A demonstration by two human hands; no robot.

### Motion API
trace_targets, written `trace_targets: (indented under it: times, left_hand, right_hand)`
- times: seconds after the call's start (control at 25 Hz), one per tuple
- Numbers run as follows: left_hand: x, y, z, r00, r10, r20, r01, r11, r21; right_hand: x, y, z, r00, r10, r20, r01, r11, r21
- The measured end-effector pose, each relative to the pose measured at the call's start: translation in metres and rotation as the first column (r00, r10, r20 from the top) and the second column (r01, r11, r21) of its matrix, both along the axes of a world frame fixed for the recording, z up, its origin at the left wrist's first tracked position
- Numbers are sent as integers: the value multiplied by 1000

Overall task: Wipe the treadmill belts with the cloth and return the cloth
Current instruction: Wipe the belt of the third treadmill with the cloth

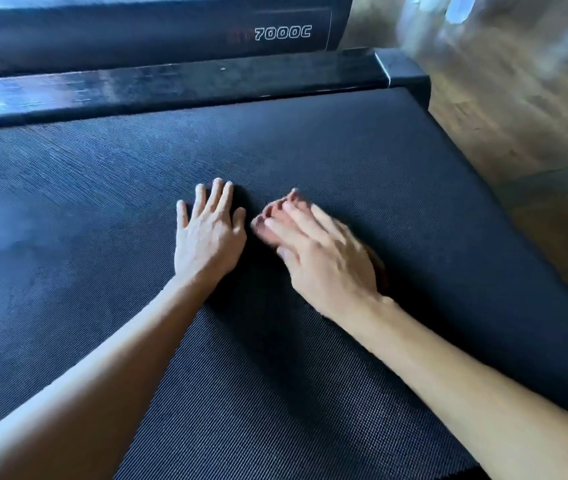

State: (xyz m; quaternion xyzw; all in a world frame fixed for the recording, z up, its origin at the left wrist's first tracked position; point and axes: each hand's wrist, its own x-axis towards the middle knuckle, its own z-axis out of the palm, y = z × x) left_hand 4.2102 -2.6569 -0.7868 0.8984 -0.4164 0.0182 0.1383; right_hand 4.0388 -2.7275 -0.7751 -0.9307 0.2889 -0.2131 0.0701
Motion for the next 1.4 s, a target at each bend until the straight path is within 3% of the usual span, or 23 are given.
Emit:
trace_targets:
  times: [0.08,0.12,0.28,0.36,0.48,0.64,0.76,0.88,0.96,1.08,1.16,1.28,1.32,1.4]
  left_hand:
    - [1,1,2,999,3,-47,-5,999,-34]
    - [1,2,3,998,8,-62,-11,999,-43]
    - [-3,0,3,998,15,-56,-17,999,-51]
    - [-2,1,3,998,22,-60,-25,999,-49]
    - [-2,2,3,997,29,-68,-31,999,-26]
    - [-3,-1,1,999,19,-40,-19,1000,5]
    - [-2,0,2,999,19,-34,-18,1000,23]
    - [-4,0,-1,1000,14,1,-14,999,52]
    - [-5,-1,-1,1000,18,16,-20,997,71]
    - [-5,-4,0,1000,12,14,-13,995,100]
    - [-5,-1,1,1000,11,13,-12,996,91]
    - [-4,-1,1,1000,10,3,-10,997,80]
    - [-4,-1,0,1000,14,5,-14,996,85]
    - [-7,-2,2,1000,7,7,-8,995,96]
  right_hand:
    - [-38,25,-8,987,160,-8,-160,986,-43]
    - [-48,15,-5,986,166,7,-165,985,-54]
    - [27,-56,13,988,-149,-49,152,986,63]
    - [42,-34,6,993,-114,-19,114,994,4]
    - [-4,-9,-12,998,53,21,-52,997,-60]
    - [52,-88,3,987,-161,-22,161,987,7]
    - [86,-69,2,994,-83,-68,84,996,9]
    - [30,-39,-14,998,50,47,-48,998,-42]
    - [35,-69,-11,1000,1,27,0,999,-41]
    - [109,-116,4,990,-115,-87,122,989,80]
    - [131,-103,0,997,-53,-63,58,995,77]
    - [87,-86,-7,991,130,-13,-129,992,3]
    - [78,-98,-4,990,138,-21,-138,990,11]
    - [99,-141,2,997,2,-75,-1,1000,15]
